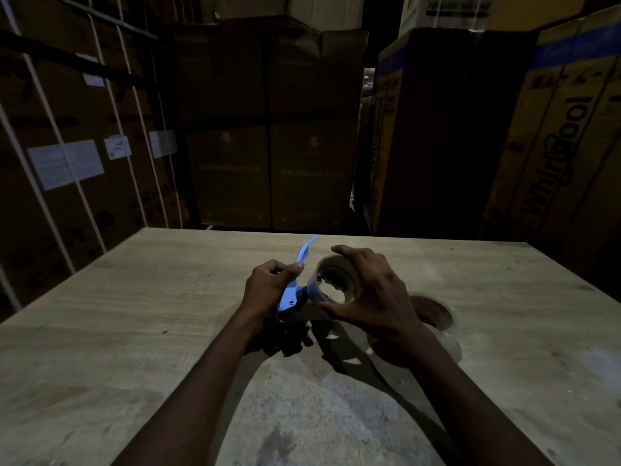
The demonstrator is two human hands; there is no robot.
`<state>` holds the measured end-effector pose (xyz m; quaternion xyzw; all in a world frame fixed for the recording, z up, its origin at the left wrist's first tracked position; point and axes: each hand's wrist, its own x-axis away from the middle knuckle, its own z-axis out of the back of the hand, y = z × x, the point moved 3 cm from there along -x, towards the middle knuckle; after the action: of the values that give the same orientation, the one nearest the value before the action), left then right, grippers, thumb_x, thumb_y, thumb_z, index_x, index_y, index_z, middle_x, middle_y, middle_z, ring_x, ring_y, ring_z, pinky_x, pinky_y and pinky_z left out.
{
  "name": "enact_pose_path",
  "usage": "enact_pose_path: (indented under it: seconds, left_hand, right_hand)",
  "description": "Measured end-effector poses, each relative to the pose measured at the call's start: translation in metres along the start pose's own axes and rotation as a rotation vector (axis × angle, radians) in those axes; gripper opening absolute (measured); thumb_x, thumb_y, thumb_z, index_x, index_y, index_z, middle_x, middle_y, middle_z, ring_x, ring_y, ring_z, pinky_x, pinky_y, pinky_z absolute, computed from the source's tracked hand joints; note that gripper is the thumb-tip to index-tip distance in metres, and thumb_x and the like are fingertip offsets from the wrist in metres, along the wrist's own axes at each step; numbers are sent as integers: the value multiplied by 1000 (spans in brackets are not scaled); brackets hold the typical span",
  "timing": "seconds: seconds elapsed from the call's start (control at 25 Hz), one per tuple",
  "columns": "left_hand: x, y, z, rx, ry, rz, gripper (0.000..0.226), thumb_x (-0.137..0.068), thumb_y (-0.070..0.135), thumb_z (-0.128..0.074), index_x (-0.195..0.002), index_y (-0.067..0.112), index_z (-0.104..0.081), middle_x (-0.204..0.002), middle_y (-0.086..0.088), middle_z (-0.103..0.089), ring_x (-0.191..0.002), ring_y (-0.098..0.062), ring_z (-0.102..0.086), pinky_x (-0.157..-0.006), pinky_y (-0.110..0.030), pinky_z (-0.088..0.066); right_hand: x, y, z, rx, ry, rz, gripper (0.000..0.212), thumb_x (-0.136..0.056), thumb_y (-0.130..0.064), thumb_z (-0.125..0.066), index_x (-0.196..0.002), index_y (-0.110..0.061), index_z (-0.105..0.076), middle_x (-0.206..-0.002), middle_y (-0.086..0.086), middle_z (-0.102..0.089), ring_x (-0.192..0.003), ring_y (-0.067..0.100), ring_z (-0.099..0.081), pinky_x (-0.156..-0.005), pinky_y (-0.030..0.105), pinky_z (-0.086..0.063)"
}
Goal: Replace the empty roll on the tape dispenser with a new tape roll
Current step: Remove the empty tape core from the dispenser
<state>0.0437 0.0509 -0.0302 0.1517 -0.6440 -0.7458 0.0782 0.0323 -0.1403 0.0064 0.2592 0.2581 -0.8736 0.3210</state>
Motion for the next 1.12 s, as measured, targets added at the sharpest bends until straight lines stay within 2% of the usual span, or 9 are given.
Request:
enact_pose_path:
  seconds: [0.16,0.28,0.4,0.52,0.6,0.68,0.92,1.04,1.12]
  left_hand:
    - [-3,-2,1,-31,4,0,39,-83,39,-64,-91,2,-68,-97,-20,-69,-93,-35,-62,-84,-46,-49]
    - [-4,-3,3,-107,43,-13,34,-81,40,-66,-82,6,-65,-84,-11,-67,-79,-24,-60,-68,-34,-45]
    - [-7,-5,6,-146,81,-3,33,-81,42,-67,-65,15,-58,-71,-3,-62,-70,-20,-56,-63,-31,-39]
    - [-9,-8,1,-208,15,-2,44,-84,42,-64,-56,13,-46,-59,-3,-47,-59,-20,-43,-59,-32,-29]
    - [-9,-12,-3,-245,-33,-3,45,-84,44,-63,-61,7,-51,-64,-9,-48,-61,-22,-43,-61,-32,-30]
    - [-10,-18,-5,-274,-64,1,43,-84,45,-60,-69,5,-56,-72,-13,-51,-66,-22,-46,-64,-33,-32]
    - [-14,-24,-5,-386,-110,30,53,-86,47,-55,-84,-5,-67,-79,-23,-63,-65,-23,-52,-64,-33,-37]
    - [-14,-24,-5,-398,-110,25,54,-87,45,-55,-86,-7,-67,-76,-15,-58,-66,-23,-51,-64,-33,-36]
    - [-13,-21,-5,-431,-117,4,54,-88,45,-53,-88,-7,-68,-76,-14,-56,-68,-23,-50,-64,-32,-34]
  right_hand:
    - [1,-1,3,-52,59,-2,87,-59,-66,-59,-134,-27,-36,-125,6,-56,-105,21,-49,-76,37,-51]
    - [-3,-1,8,-163,128,-20,80,-60,-60,-66,-129,-27,-42,-121,0,-57,-104,14,-52,-79,32,-52]
    - [-8,5,16,-604,201,-225,71,-57,-53,-69,-121,-38,-42,-114,-11,-53,-99,7,-57,-69,21,-54]
    - [-5,18,11,-1197,169,-510,73,-60,-51,-69,-125,-30,-42,-120,1,-50,-104,24,-59,-71,32,-57]
    - [-2,19,8,-1526,121,-646,86,-51,-55,-76,-122,-18,-45,-123,14,-51,-104,32,-64,-79,39,-57]
    - [-1,17,8,-1754,138,-711,77,-52,-53,-78,-112,-16,-47,-118,23,-53,-102,37,-65,-91,48,-53]
    - [2,11,13,-1865,169,-780,41,-78,-46,-55,-106,-18,-48,-116,25,-54,-109,42,-60,-94,55,-48]
    - [2,13,12,-1858,184,-784,46,-72,-47,-58,-106,-19,-48,-117,26,-53,-108,42,-61,-89,55,-50]
    - [1,14,12,-1870,198,-756,61,-65,-46,-65,-114,-17,-45,-120,27,-52,-108,43,-61,-88,54,-52]
